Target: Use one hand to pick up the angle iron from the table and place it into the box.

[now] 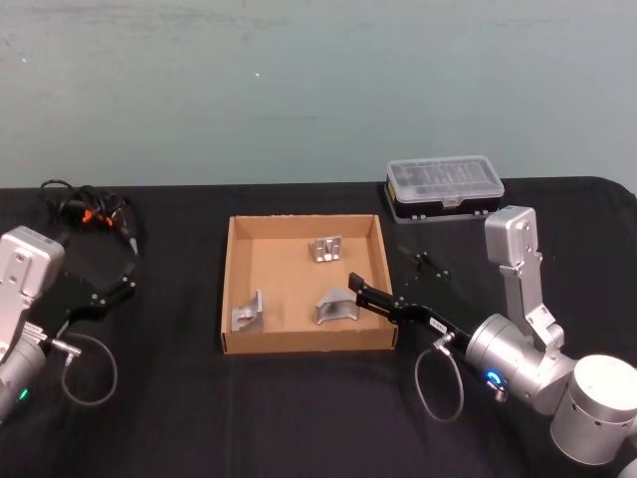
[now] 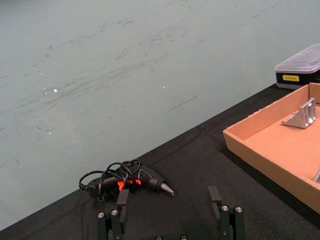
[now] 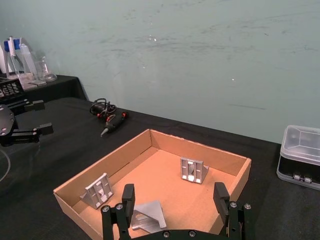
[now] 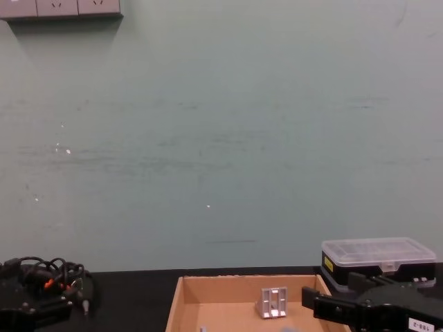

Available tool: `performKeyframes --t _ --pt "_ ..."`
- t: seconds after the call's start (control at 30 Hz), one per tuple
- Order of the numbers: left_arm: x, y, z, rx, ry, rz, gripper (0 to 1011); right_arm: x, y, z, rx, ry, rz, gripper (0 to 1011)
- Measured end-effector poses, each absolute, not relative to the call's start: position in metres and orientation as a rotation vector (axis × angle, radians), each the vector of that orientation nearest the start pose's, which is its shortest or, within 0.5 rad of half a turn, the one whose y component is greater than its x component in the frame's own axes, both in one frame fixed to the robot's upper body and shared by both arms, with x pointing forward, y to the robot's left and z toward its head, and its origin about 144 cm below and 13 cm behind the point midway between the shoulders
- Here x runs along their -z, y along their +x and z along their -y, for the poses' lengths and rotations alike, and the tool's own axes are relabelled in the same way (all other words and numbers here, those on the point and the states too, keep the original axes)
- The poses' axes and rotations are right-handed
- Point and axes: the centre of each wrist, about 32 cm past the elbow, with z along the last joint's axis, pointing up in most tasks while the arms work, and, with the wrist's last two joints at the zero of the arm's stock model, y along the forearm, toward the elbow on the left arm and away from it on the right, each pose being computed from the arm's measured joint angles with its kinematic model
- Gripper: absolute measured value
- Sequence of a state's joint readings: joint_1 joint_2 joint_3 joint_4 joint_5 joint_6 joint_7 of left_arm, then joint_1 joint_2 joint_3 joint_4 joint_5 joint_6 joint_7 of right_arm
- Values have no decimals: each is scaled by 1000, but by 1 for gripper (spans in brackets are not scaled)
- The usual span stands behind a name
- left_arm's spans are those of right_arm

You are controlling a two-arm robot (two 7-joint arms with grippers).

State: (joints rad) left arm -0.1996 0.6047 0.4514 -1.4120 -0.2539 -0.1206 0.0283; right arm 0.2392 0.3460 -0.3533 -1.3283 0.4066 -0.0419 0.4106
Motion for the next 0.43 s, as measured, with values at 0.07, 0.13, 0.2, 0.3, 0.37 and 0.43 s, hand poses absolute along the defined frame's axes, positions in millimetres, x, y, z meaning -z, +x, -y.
performKeyframes --t 0.07,0.13,0.2,0.3,0.37,0.43 --pt "-1140 489 -310 -1248 304 285 1000 -1133 512 251 922 -47 -59 1004" --pt "-1140 489 -310 -1248 304 285 1000 -1133 512 251 922 -47 -59 1004" --pt "-1140 489 -310 -1248 304 285 1000 -1133 512 251 921 -47 -59 1004" --pt "-1140 489 -310 -1248 304 285 1000 -1133 512 251 921 -47 -59 1004" --pt "-1140 489 -310 -1248 304 285 1000 -1133 512 251 921 -47 -59 1004" --pt "-1140 489 -310 -1248 305 285 1000 -1133 512 251 921 -47 -59 1004"
